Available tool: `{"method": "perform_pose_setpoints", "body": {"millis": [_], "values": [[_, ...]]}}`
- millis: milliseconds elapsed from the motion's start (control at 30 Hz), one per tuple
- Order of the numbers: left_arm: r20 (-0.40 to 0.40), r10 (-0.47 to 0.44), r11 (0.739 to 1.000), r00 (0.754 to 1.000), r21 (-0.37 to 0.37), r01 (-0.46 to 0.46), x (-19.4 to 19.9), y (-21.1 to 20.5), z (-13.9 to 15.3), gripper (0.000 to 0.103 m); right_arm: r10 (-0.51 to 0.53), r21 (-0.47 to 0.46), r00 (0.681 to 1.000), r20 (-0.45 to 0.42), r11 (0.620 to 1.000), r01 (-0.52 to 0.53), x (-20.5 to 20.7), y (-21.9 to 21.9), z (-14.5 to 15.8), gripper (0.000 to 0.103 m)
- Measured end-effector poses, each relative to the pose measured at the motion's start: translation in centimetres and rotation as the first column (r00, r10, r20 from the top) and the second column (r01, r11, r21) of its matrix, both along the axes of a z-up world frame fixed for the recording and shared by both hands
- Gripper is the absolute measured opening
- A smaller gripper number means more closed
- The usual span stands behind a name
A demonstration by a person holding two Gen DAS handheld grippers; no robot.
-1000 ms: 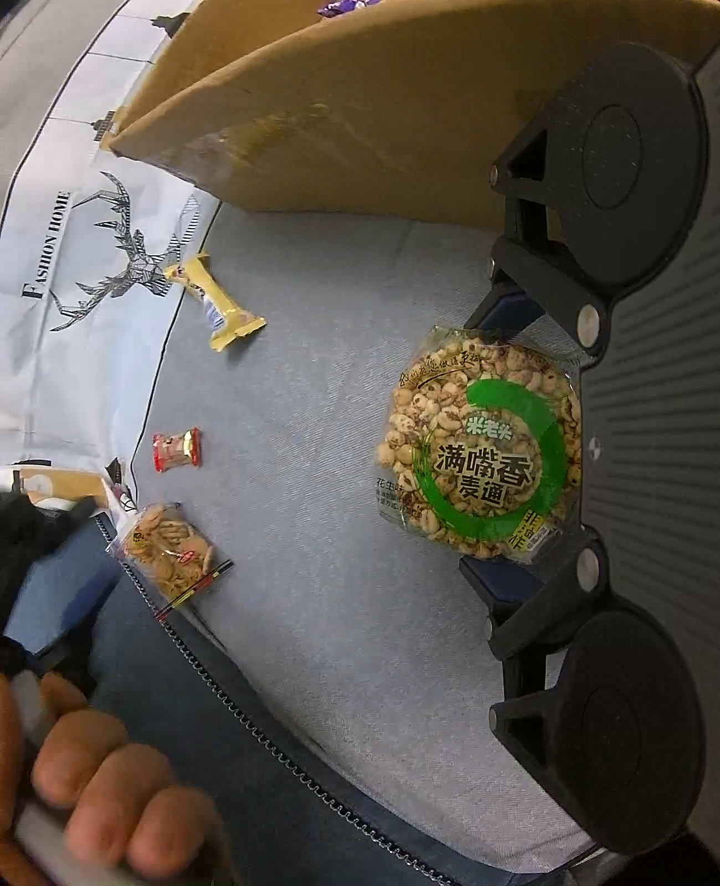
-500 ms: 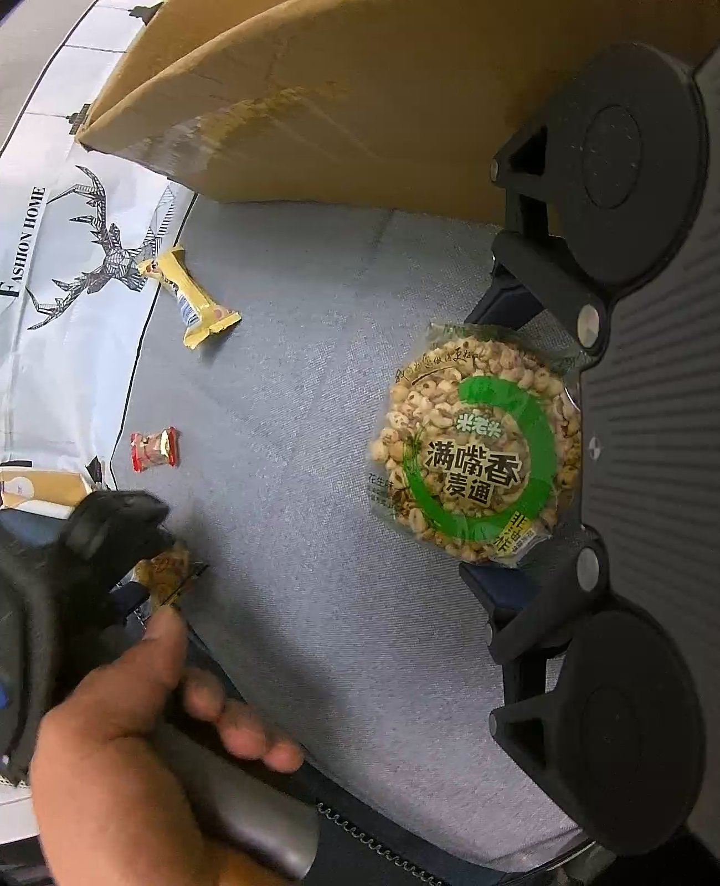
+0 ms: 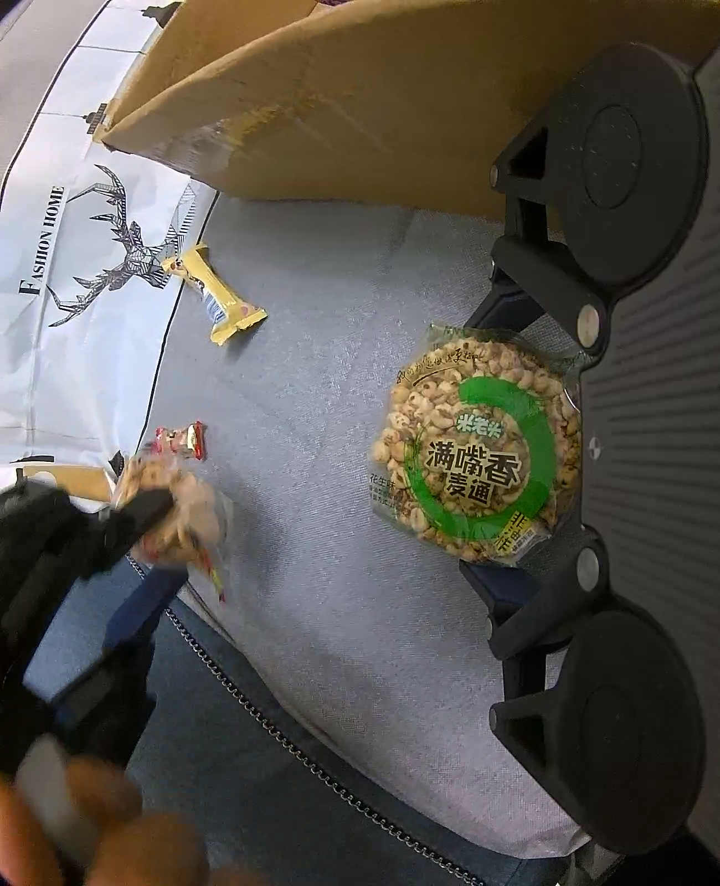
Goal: Organize snacks
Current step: 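Lift the peanut pack with right tool while left tool lifts the cookie bag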
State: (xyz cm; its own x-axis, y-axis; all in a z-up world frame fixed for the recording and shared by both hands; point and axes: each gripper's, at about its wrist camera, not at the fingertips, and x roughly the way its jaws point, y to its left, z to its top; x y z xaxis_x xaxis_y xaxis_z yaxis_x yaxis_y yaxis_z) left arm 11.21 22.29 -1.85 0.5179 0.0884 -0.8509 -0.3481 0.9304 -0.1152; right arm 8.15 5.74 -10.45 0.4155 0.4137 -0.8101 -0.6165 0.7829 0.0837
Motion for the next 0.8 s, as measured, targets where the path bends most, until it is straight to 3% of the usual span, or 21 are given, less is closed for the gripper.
{"method": "perform_pose_setpoints", "body": {"millis": [167,267,333,367,567,800], "values": [[-0.089,0.011,0.998,0.996,-0.065,-0.017,-1.3,1.5,-4.6,0.037,0.002,-0.001,1.000,0.005,1.000,-0.002,-0.2,-0.2,0.3,0.083],[-0.062,0.017,0.994,0.998,-0.109,-0.023,-0.9,2.6,-4.7,0.038,-0.004,-0.005,1.000,0.002,1.000,0.004,-0.1,-0.2,0.2,0.083],[-0.073,0.017,0.995,0.997,-0.101,-0.024,-0.8,2.8,-5.0,0.042,0.000,-0.011,1.000,-0.007,1.000,-0.001,0.1,0.0,-0.1,0.083],[-0.083,0.015,0.995,0.996,-0.101,-0.024,-0.7,2.7,-5.2,0.050,0.005,-0.013,1.000,-0.013,1.000,-0.005,0.1,0.0,-0.3,0.084],[-0.123,-0.005,0.998,0.992,-0.057,-0.002,0.5,2.2,-5.9,0.062,0.014,-0.029,0.999,-0.035,0.999,-0.015,0.2,0.5,-0.7,0.085],[-0.130,-0.018,0.999,0.991,-0.031,0.014,0.7,1.8,-6.5,0.062,0.013,-0.029,0.999,-0.038,0.999,-0.014,0.3,0.5,-0.8,0.085]]}}
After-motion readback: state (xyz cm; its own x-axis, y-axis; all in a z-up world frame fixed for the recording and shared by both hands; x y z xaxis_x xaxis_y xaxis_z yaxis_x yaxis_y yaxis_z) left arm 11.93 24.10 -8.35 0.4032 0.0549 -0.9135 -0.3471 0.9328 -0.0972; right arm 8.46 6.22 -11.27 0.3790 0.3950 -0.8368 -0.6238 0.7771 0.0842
